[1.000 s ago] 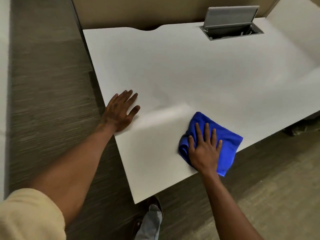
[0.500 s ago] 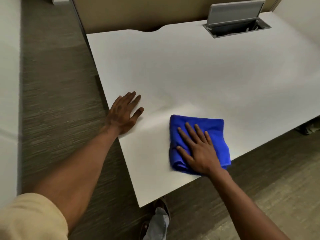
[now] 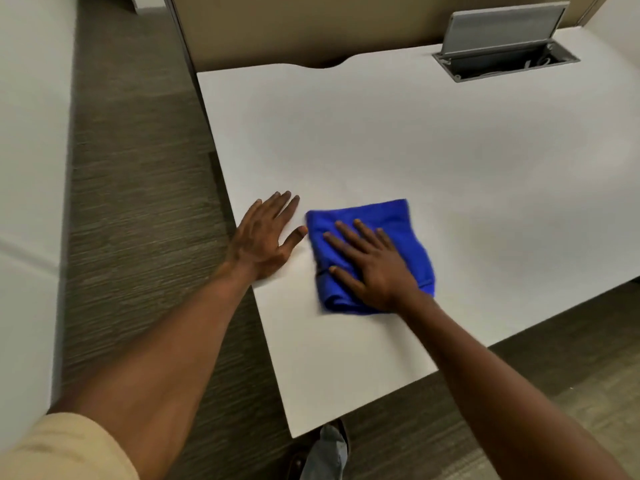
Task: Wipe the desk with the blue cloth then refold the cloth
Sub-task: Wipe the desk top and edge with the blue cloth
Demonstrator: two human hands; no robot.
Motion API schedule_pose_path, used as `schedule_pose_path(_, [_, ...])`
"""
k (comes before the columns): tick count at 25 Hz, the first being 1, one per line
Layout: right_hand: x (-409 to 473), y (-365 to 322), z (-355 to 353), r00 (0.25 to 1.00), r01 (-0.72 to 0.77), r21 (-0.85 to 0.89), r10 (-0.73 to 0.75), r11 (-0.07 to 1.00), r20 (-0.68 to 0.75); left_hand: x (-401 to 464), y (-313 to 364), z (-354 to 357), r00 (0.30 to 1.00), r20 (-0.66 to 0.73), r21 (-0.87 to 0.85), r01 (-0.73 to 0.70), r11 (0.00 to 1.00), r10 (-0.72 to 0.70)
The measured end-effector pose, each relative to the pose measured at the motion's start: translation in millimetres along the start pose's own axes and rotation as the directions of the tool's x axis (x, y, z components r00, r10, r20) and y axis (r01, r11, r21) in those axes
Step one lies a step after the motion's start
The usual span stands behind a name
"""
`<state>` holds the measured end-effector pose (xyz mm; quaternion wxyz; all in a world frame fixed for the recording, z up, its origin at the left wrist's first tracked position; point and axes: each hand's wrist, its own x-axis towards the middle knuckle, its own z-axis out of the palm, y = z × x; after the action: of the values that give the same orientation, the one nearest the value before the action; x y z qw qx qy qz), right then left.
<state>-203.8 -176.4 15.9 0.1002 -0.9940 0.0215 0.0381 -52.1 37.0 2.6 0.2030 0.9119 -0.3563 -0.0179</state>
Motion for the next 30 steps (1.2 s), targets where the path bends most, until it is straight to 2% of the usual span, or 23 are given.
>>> schedule_pose_path(1, [5,23,-6,0.985,-0.17,0.003,0.17,0.985,-0.042,-1,-1,0,1.0,0.011,0.01,0.003,1.0,-0.003])
schedule_pose_path(3, [12,52,-16,0.844,-0.523,0.078,0.528,0.849,-0.093,-1,-3,1,0.999,0.032,0.019,0.001,1.0,-0.002])
schedule_pose_path(5, [22,46,-15,0.718,-0.674,0.147,0.689,0.724,-0.1,0,-5,4,0.999,0.036,0.02,-0.007,1.0,0.006])
schedule_pose_path(6, [25,30,-11,0.707,-0.682,0.165,0.7,0.712,-0.101,1,-6,5,0.999,0.03,0.016,-0.011,1.0,0.011])
schedule_pose_path(8, [23,-15,2,0.81,-0.561,0.123,0.573,0.819,-0.122,0,-6,6,1.0,-0.002,0.002,-0.013,1.0,0.013])
schedule_pose_path(10, [3,-65,18,0.949,-0.288,0.054,0.292,0.956,-0.121,1,-5,5,0.999,-0.025,-0.02,-0.025,0.999,0.025])
schedule_pose_path(11, [-12,-83,27,0.988,-0.12,0.034,0.123,0.992,-0.093,1,-5,4,0.999,-0.029,-0.027,-0.03,0.999,0.03])
schedule_pose_path(12, [-29,-90,33,0.998,0.048,0.025,-0.047,0.999,-0.05,1,-4,3,0.999,-0.03,-0.027,-0.033,0.999,0.032])
schedule_pose_path(14, [-49,-66,27,0.948,0.313,0.02,-0.313,0.95,0.052,0,-5,3,0.999,-0.023,-0.023,-0.032,0.999,0.031])
schedule_pose_path(15, [-52,-41,18,0.922,0.38,0.019,-0.38,0.925,0.072,0,-5,3,1.0,-0.016,-0.021,-0.026,0.999,0.026])
schedule_pose_path(16, [-53,-14,11,0.926,0.372,-0.002,-0.371,0.928,0.07,1,-5,3,1.0,-0.011,-0.016,-0.022,1.0,0.022])
schedule_pose_path(17, [-50,11,3,0.959,0.283,-0.022,-0.282,0.959,0.042,1,-5,4,1.0,-0.006,-0.01,-0.02,1.0,0.02])
schedule_pose_path(19, [-35,58,-13,0.996,-0.077,-0.014,0.076,0.997,-0.045,1,-6,5,1.0,0.01,0.0,-0.012,1.0,0.012])
schedule_pose_path(20, [-24,68,-17,0.959,-0.268,0.018,0.269,0.963,-0.092,0,-7,5,1.0,0.016,0.007,-0.009,1.0,0.009])
schedule_pose_path(21, [-10,67,-18,0.884,-0.444,0.074,0.45,0.893,-0.124,0,-7,6,1.0,0.02,0.012,-0.008,1.0,0.008])
schedule_pose_path(23, [19,32,-11,0.75,-0.634,0.151,0.65,0.759,-0.121,1,-7,6,1.0,0.019,0.0,-0.011,1.0,0.011])
schedule_pose_path(24, [28,6,-5,0.768,-0.612,0.148,0.629,0.777,-0.121,1,-7,6,1.0,0.009,-0.011,-0.011,1.0,0.011])
schedule_pose_path(25, [30,-19,5,0.855,-0.491,0.114,0.503,0.864,-0.129,1,-7,5,1.0,-0.007,-0.021,-0.015,1.0,0.015])
schedule_pose_path(26, [25,-40,14,0.959,-0.263,0.053,0.267,0.963,-0.099,1,-6,5,0.999,-0.024,-0.026,-0.022,0.999,0.022])
schedule_pose_path(27, [16,-49,20,1.0,0.014,0.005,-0.013,1.0,-0.021,1,-5,4,0.999,-0.035,-0.03,-0.03,0.999,0.029])
schedule_pose_path(28, [9,-42,17,0.97,0.239,-0.024,-0.238,0.971,0.054,2,-5,4,0.999,-0.042,-0.037,-0.036,0.999,0.034])
schedule_pose_path(29, [6,-21,8,0.925,0.372,-0.024,-0.369,0.928,0.089,2,-5,4,0.998,-0.047,-0.04,-0.036,0.999,0.034])
schedule_pose_path(30, [6,5,0,0.921,0.382,-0.039,-0.378,0.923,0.091,1,-6,5,0.998,-0.048,-0.036,-0.031,0.999,0.03])
